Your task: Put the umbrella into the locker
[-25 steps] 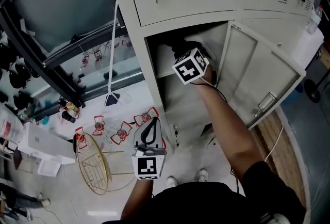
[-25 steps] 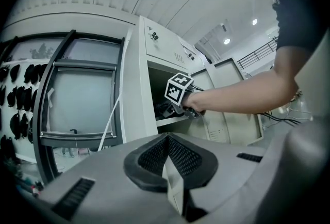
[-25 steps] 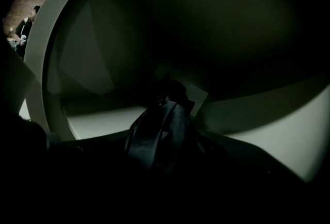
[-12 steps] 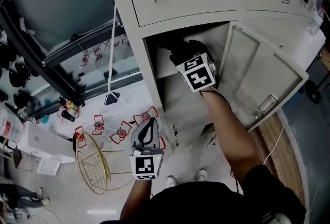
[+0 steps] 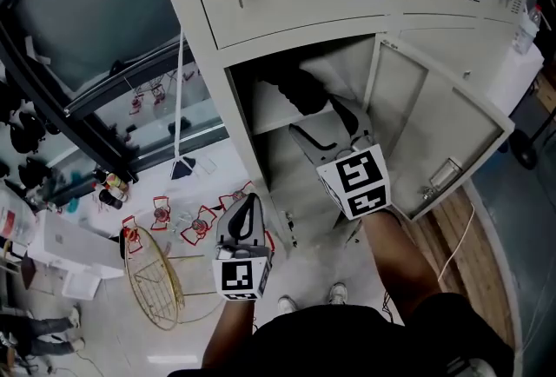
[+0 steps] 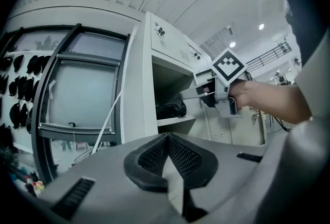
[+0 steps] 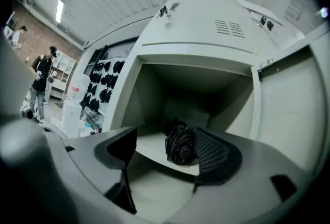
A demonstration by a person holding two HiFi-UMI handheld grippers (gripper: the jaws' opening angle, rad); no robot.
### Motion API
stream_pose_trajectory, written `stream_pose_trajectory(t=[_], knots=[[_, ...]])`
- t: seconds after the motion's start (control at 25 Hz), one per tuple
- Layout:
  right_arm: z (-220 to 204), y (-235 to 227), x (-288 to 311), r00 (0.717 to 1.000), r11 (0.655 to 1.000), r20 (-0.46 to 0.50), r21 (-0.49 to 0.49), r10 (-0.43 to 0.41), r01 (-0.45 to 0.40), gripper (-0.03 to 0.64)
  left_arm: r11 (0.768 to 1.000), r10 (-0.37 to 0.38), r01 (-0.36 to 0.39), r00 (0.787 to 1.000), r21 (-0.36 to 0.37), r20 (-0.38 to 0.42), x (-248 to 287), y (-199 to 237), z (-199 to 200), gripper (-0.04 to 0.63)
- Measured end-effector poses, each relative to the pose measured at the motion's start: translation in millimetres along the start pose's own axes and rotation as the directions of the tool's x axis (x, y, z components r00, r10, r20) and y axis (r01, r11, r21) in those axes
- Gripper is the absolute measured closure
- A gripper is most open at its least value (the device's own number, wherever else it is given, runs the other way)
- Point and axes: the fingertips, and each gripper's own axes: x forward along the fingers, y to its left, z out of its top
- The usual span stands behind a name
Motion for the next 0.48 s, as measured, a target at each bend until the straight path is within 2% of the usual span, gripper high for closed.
stream_pose_trajectory(t=[0.16,0.24,0.4,0.48], knots=[[-11.4,11.6,-25.6,1.0,1.0,0.014,0.026,0.005,-0.006,0.279,1.0,-0.002,0.002,1.0,-0.015,-0.01,2.2,-2.2,0.1,0.598],[-21.4,15.8,-35.2,1.0,0.999,0.012,0.044,0.002,-0.002,0.314,1.0,-0.005,0.005,1.0,-0.018,-0.007,3.4,-3.3,1.4,0.598],[-38.3,24.3,-48.3,1.0,0.996,0.018,0.092,-0.001,-0.001,0.436,1.0,-0.015,0.015,1.0,-0.018,0.0,5.0,-5.8,4.6,0.598],[-43.2,32.3,-51.4,1.0,0.994,0.019,0.11,0.021,-0.023,0.453,1.0,-0.015,0.015,1.0,-0.014,0.015,5.5,-6.0,6.5,0.598]])
